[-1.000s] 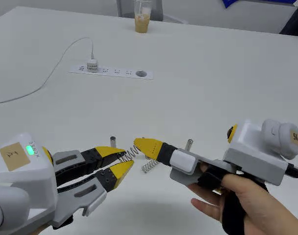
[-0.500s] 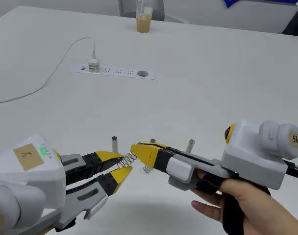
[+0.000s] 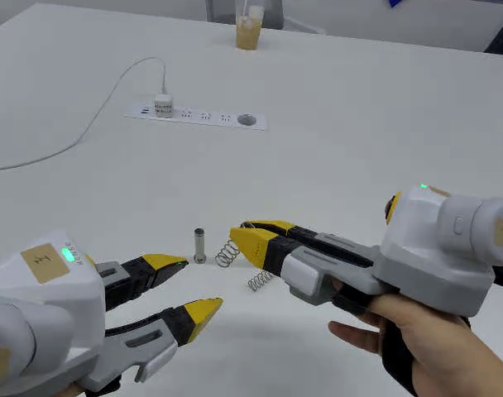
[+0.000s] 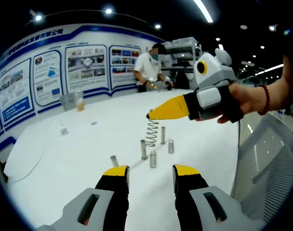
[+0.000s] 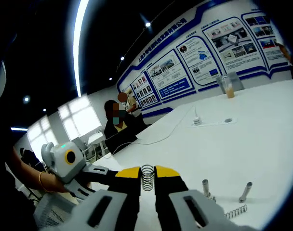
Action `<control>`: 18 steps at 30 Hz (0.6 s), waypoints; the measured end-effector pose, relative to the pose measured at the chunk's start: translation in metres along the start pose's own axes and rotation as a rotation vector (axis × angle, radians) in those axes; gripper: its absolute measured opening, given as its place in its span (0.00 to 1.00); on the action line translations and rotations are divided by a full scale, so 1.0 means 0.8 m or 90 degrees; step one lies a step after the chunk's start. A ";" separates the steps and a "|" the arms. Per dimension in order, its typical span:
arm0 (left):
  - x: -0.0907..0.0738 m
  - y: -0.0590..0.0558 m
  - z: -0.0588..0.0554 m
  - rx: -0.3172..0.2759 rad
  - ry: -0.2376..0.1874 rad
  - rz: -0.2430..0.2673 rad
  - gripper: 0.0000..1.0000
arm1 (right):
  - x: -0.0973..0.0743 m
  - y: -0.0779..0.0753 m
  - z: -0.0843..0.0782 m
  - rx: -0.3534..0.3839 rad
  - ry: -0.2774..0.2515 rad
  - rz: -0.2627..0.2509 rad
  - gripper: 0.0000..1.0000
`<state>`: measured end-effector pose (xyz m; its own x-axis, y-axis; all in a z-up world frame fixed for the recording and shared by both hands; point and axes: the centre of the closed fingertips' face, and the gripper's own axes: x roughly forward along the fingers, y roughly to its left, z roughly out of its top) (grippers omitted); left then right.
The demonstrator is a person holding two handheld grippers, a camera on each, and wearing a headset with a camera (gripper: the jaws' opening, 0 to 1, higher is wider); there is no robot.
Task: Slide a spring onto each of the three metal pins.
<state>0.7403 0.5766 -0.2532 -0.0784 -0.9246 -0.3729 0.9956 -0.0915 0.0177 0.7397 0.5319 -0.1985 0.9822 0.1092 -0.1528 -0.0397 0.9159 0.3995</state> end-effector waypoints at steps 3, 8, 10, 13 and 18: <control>0.001 0.001 -0.004 -0.008 0.007 0.001 0.42 | 0.009 -0.004 0.000 -0.011 0.004 0.005 0.11; 0.002 0.003 -0.008 -0.011 0.011 0.008 0.49 | 0.023 -0.013 0.001 -0.043 0.007 -0.002 0.11; 0.003 0.004 -0.010 -0.017 0.012 0.010 0.51 | 0.029 -0.017 0.001 -0.048 0.011 -0.008 0.11; 0.004 0.005 -0.013 -0.019 0.015 0.014 0.53 | 0.036 -0.022 0.001 -0.067 0.013 -0.011 0.11; 0.004 0.007 -0.017 -0.013 0.023 0.021 0.58 | 0.050 -0.024 -0.003 -0.109 0.030 -0.003 0.11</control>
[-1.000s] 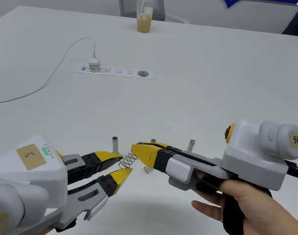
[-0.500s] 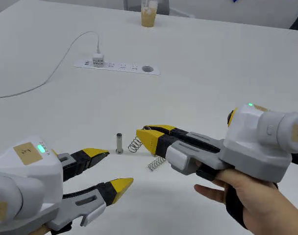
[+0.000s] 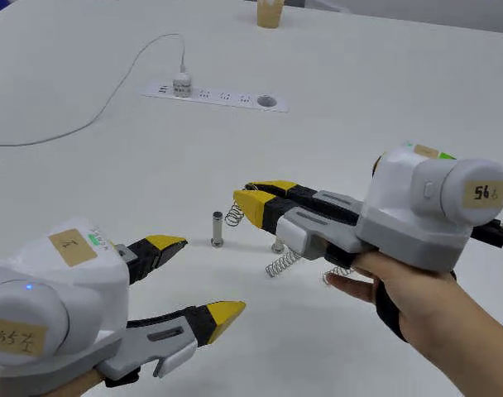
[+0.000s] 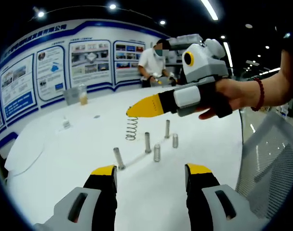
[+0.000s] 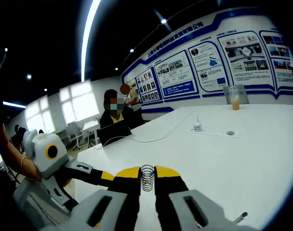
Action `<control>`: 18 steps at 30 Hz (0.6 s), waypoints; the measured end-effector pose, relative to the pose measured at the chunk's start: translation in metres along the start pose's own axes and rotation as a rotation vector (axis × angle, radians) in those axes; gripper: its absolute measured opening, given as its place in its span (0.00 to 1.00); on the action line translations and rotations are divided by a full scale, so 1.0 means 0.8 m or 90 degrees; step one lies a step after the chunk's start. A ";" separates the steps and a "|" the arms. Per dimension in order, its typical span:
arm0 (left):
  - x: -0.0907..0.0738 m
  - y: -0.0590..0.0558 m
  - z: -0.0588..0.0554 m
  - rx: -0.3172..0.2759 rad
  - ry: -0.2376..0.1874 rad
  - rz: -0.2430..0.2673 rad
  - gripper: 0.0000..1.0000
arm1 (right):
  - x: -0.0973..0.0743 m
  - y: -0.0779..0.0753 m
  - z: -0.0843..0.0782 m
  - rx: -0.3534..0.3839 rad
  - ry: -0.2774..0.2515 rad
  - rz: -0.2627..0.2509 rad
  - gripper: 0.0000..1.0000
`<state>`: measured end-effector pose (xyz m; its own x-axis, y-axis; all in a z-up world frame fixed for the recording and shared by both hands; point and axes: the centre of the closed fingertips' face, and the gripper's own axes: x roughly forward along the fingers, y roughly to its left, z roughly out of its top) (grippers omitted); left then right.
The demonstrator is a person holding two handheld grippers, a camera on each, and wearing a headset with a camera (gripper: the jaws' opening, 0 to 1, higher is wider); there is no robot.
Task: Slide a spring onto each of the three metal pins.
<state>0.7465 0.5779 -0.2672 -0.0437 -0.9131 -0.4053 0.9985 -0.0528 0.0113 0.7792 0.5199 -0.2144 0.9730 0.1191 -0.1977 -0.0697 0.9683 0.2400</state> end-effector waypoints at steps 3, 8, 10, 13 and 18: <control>0.000 0.000 0.001 -0.014 -0.007 0.001 0.61 | 0.008 -0.002 -0.003 -0.045 0.010 -0.003 0.11; 0.001 0.003 -0.005 -0.012 0.003 0.008 0.64 | 0.019 -0.003 -0.009 -0.103 0.023 -0.004 0.11; 0.001 0.003 -0.005 -0.016 0.003 0.009 0.65 | 0.024 -0.005 -0.011 -0.114 0.024 -0.008 0.11; 0.001 0.005 -0.006 -0.023 0.003 0.012 0.66 | 0.029 -0.011 -0.016 -0.133 0.031 -0.023 0.12; 0.001 0.005 -0.005 -0.027 0.001 0.013 0.69 | 0.037 -0.019 -0.021 -0.123 0.033 -0.032 0.12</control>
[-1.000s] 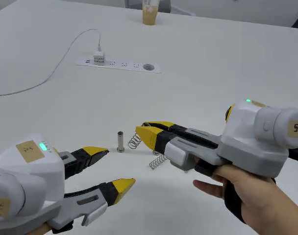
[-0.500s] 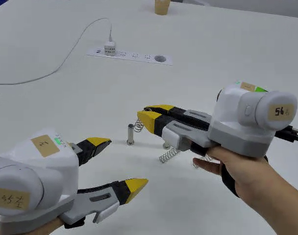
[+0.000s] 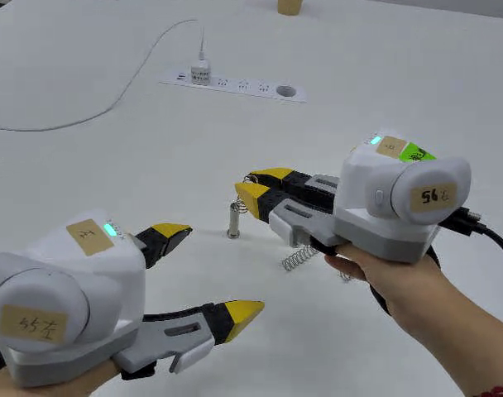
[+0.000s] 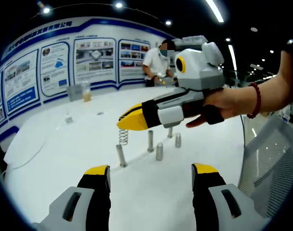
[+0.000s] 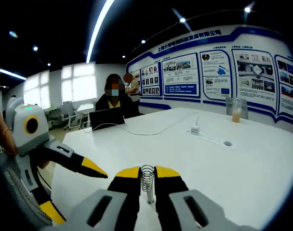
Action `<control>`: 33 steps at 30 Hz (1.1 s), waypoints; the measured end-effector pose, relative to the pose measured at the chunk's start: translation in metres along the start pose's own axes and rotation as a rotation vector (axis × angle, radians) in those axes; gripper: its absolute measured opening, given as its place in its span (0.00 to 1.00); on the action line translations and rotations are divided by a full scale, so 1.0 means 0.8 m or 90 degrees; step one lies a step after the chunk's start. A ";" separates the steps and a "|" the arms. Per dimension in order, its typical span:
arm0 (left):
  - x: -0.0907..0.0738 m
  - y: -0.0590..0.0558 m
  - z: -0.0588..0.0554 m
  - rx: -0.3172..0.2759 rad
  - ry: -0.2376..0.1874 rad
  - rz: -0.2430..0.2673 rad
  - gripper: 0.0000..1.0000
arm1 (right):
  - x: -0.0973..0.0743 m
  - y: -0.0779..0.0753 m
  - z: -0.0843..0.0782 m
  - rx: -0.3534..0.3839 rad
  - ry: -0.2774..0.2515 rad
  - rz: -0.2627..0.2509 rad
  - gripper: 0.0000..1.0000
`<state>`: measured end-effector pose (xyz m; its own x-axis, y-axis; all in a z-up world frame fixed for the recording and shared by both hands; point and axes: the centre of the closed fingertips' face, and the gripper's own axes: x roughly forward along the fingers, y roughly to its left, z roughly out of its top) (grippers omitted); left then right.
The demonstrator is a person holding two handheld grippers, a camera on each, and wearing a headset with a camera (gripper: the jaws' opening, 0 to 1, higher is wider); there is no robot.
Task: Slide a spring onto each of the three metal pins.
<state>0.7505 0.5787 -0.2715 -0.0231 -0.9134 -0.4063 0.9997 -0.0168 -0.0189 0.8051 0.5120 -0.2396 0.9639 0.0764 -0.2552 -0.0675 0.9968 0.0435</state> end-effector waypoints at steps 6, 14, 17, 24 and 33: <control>0.001 -0.001 0.000 -0.003 0.001 -0.002 0.69 | 0.009 -0.005 -0.005 0.012 0.005 -0.009 0.12; 0.001 -0.001 0.001 -0.012 -0.002 -0.003 0.68 | 0.014 -0.004 -0.010 0.007 0.014 -0.002 0.12; 0.001 0.000 0.002 -0.015 -0.006 -0.003 0.68 | 0.015 -0.001 -0.013 -0.004 0.020 0.003 0.12; 0.000 0.000 0.002 -0.015 -0.004 -0.002 0.68 | 0.022 0.004 -0.027 -0.039 0.047 0.008 0.12; -0.004 0.001 0.001 -0.021 -0.003 0.001 0.67 | 0.027 0.003 -0.040 -0.039 0.067 0.005 0.12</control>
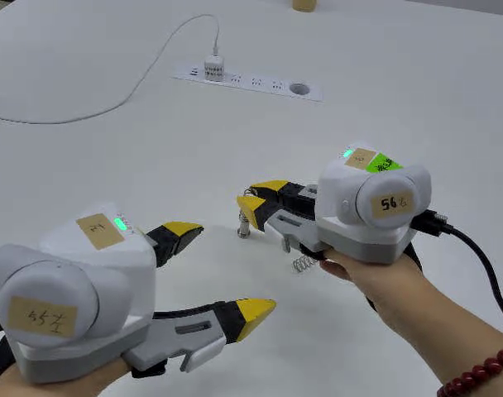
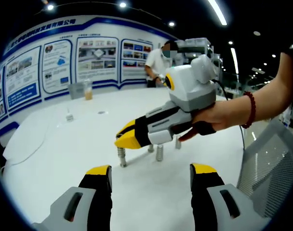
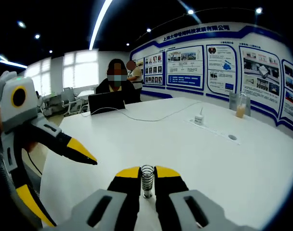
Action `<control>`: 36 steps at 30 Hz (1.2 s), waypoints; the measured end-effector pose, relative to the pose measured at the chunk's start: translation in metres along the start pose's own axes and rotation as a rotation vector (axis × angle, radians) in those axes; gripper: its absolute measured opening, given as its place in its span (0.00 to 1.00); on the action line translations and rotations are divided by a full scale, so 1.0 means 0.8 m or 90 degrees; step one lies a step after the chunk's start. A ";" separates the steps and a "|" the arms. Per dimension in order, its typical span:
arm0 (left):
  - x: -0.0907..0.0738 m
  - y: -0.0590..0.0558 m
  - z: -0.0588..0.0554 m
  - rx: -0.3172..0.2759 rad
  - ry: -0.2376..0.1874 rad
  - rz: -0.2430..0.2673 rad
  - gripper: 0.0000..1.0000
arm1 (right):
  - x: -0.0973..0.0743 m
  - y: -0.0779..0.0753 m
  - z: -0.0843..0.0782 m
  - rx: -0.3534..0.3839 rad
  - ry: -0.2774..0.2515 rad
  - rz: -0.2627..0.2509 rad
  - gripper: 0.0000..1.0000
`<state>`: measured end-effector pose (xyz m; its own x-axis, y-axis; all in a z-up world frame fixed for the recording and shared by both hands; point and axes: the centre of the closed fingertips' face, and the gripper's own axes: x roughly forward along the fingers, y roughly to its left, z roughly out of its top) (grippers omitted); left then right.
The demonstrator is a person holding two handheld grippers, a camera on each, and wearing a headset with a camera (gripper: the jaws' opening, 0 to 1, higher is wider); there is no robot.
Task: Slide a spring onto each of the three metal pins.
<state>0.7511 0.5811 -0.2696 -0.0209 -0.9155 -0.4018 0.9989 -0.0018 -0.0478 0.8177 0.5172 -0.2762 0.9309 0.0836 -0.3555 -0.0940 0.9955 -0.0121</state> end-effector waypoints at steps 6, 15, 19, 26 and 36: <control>-0.001 0.004 0.000 -0.002 0.001 0.005 0.67 | 0.006 0.002 -0.013 0.000 0.021 0.004 0.12; -0.002 0.006 -0.001 -0.004 0.001 0.005 0.67 | 0.013 0.005 -0.028 -0.006 0.045 0.009 0.12; -0.002 0.005 -0.002 -0.003 0.003 0.005 0.67 | 0.014 0.007 -0.031 -0.008 0.047 0.010 0.12; -0.001 0.004 -0.003 0.002 0.007 0.002 0.66 | 0.015 0.006 -0.032 -0.009 0.049 0.006 0.12; -0.001 0.004 -0.001 0.002 0.001 0.004 0.67 | 0.010 0.004 -0.021 0.015 0.044 -0.001 0.18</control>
<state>0.7545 0.5822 -0.2703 -0.0142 -0.9148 -0.4037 0.9991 0.0031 -0.0421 0.8191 0.5204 -0.2949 0.9043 0.0797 -0.4194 -0.0839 0.9964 0.0085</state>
